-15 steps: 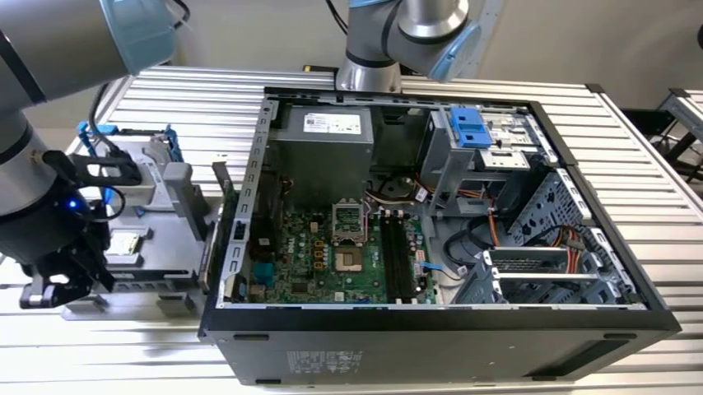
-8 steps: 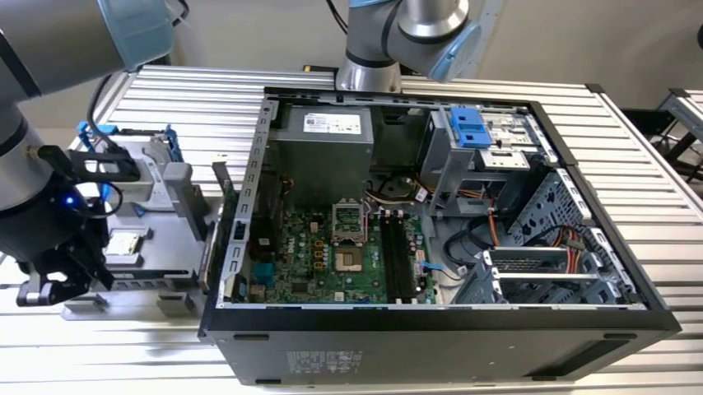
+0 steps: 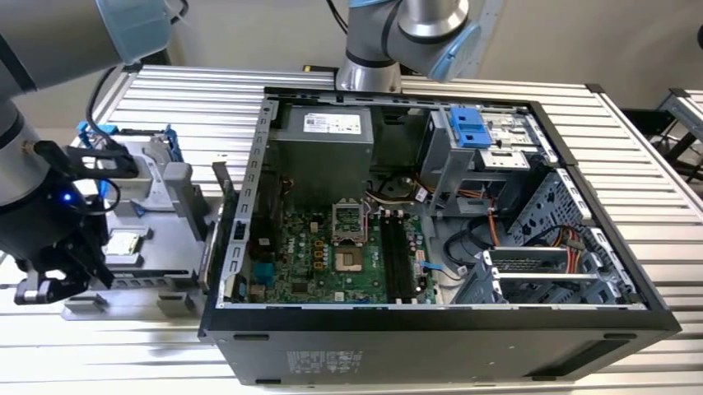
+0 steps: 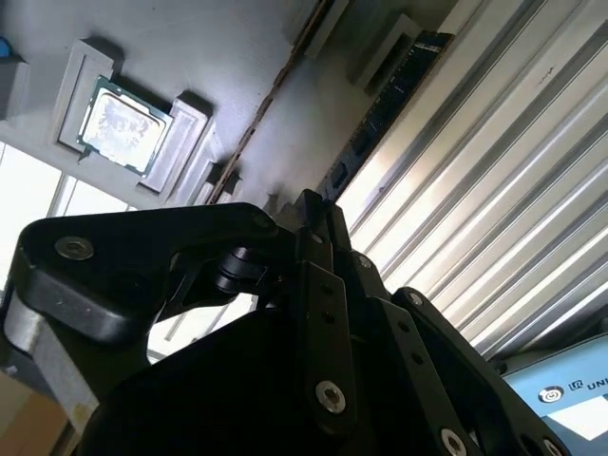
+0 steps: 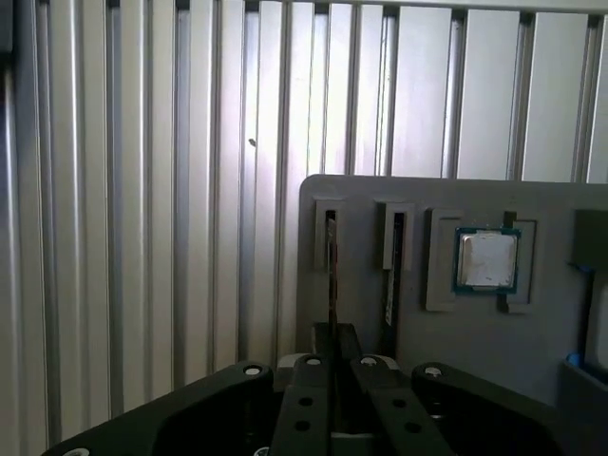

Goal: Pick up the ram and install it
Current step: 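Pick up the ram and move it above insertion slot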

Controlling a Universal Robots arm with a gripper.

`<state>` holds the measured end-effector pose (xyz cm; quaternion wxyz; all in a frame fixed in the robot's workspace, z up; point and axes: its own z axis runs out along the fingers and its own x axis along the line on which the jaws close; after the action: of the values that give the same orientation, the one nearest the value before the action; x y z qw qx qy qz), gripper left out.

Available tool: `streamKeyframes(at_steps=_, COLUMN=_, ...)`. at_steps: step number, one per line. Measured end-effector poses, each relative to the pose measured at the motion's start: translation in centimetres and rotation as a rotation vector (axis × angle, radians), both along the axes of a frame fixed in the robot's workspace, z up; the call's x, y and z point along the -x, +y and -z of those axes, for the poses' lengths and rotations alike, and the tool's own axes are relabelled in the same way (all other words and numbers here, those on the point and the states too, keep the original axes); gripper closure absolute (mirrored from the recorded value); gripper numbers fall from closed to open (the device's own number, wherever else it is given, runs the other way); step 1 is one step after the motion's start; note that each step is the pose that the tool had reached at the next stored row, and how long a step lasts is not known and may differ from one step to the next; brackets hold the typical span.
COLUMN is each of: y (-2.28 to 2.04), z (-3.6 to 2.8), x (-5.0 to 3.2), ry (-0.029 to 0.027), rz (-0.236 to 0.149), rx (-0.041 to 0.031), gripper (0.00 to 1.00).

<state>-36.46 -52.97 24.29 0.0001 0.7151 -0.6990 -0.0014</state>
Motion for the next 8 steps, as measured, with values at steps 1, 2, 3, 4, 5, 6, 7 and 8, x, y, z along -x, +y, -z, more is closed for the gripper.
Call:
streamKeyframes(at_steps=1, y=0.0, z=-0.05, x=0.0, ry=-0.0001, rz=0.002, rx=0.0, gripper=1.0)
streamKeyframes(at_steps=2, y=0.0, z=-0.1, x=0.0, ry=-0.0002, rz=0.005, rx=0.0, gripper=1.0)
streamKeyframes(at_steps=3, y=0.0, z=-0.16, x=0.0, ry=-0.0001, rz=0.009, rx=0.0001, gripper=1.0)
streamKeyframes(at_steps=4, y=0.0, z=-0.22, x=0.0, ry=-0.0001, rz=0.014, rx=0.0, gripper=1.0)
streamKeyframes(at_steps=5, y=0.0, z=-0.28, x=0.0, ry=-0.0001, rz=0.019, rx=0.0001, gripper=1.0)
streamKeyframes(at_steps=6, y=0.0, z=-0.33, x=0.0, ry=-0.0001, rz=0.024, rx=0.0001, gripper=1.0)
streamKeyframes(at_steps=7, y=0.0, z=-0.41, x=0.0, ry=0.0, rz=0.027, rx=0.0001, gripper=1.0)
streamKeyframes(at_steps=8, y=0.0, z=-0.5, x=0.0, ry=0.0, rz=0.027, rx=0.0001, gripper=1.0)
